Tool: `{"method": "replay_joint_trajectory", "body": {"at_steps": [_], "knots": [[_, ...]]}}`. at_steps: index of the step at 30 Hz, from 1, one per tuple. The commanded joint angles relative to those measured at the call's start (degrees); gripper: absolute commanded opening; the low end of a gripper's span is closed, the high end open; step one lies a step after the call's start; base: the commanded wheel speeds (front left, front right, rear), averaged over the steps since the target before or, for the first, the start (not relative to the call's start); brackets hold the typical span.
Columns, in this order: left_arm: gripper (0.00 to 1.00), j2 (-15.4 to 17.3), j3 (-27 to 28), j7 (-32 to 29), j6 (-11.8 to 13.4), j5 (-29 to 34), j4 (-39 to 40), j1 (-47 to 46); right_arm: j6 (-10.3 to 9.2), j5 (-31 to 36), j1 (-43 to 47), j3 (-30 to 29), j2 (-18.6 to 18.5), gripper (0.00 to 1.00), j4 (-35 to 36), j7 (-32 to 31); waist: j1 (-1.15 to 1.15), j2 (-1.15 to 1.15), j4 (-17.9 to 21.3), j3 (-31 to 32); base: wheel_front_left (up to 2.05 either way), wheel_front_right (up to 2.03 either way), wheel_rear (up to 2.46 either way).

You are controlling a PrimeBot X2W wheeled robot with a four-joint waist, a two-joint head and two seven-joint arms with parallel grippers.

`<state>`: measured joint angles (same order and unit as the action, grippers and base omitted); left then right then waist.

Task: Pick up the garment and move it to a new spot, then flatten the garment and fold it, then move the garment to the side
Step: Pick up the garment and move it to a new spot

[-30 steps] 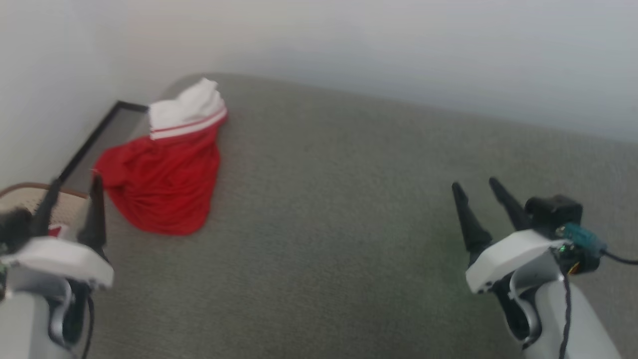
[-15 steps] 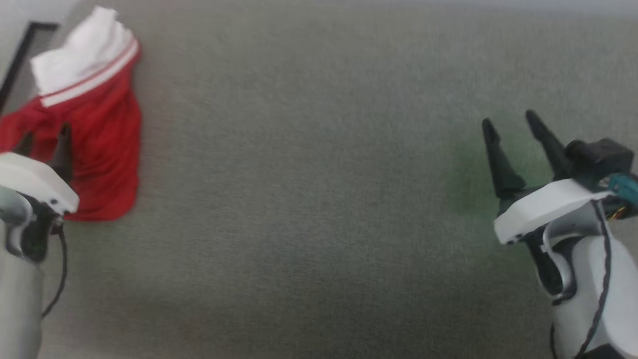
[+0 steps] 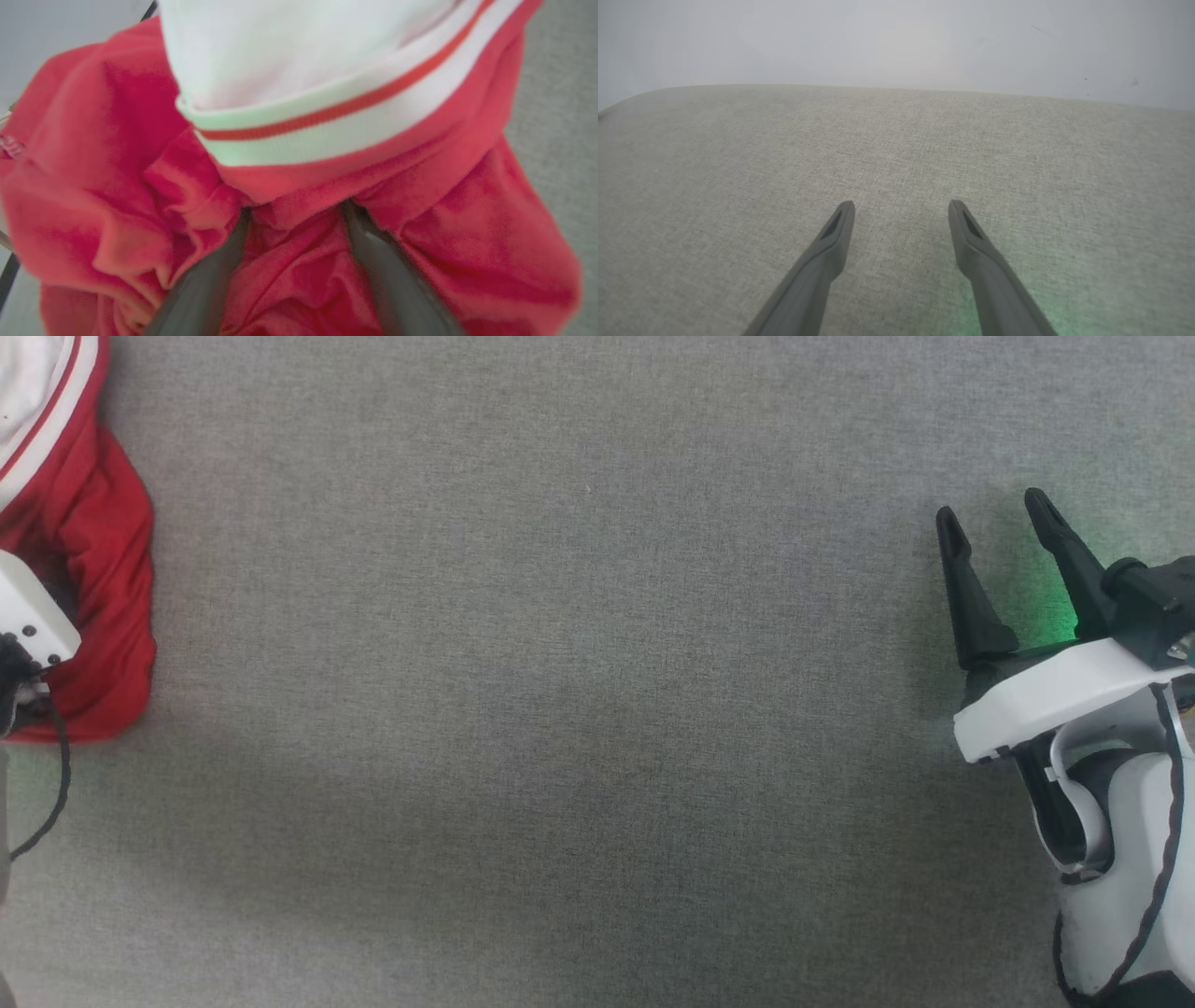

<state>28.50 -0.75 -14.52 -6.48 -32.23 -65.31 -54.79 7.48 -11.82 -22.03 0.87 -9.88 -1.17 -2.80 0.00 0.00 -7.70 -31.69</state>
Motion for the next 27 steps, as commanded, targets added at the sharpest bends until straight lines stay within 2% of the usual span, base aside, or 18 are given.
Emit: {"method": "replay_joint_trajectory", "body": {"at_steps": [1,6,7,8,9,14,17,27], "knots": [[1.0,-2.93,-2.21,-2.5,1.08,1.7,-3.78,2.38,0.02,0.13,-0.58,-0.13,-0.06,1.0,0.45,-0.2,0.0,0.0,0.02,-0.38,0.0,0.0,0.0],[1.0,-3.3,-2.01,-0.45,1.24,1.08,-5.68,1.15,0.02,0.33,-0.87,-0.4,0.12,1.0,0.51,-0.45,0.0,0.0,-0.2,-0.34,0.0,0.0,0.0],[0.58,-3.18,-1.63,0.38,1.2,0.69,-5.91,0.75,0.02,0.36,-0.84,-0.51,0.09,1.0,0.42,-0.46,0.0,0.0,-0.29,-0.2,0.0,0.0,0.0],[0.04,-2.94,-1.46,1.15,1.21,0.58,-5.98,0.29,0.02,0.42,-0.76,-0.61,0.1,1.0,0.3,-0.37,0.0,0.0,-0.41,0.06,0.0,0.0,0.0],[0.0,-2.36,-1.46,1.99,1.25,0.64,-6.1,-0.21,0.02,0.42,-0.8,-0.63,0.14,1.0,0.22,-0.28,0.0,0.0,-0.48,0.3,0.0,0.0,0.0],[0.0,0.45,0.51,8.92,0.88,-0.94,-4.95,-3.45,0.02,0.05,-0.66,-0.92,0.5,1.0,-0.58,0.66,0.0,0.0,-0.75,2.57,0.0,0.0,0.0],[0.0,2.1,-0.89,11.78,0.03,0.41,-3.78,-4.37,0.02,-0.19,-0.19,-0.88,0.89,1.0,-1.57,1.19,0.0,0.0,-0.87,4.6,0.0,0.0,0.0],[0.0,6.61,-5.68,15.78,-0.89,2.89,3.97,-6.78,0.02,-1.15,2.93,-2.35,2.83,1.0,-4.21,3.4,0.0,0.0,-1.79,13.49,0.0,0.0,0.0]]}}
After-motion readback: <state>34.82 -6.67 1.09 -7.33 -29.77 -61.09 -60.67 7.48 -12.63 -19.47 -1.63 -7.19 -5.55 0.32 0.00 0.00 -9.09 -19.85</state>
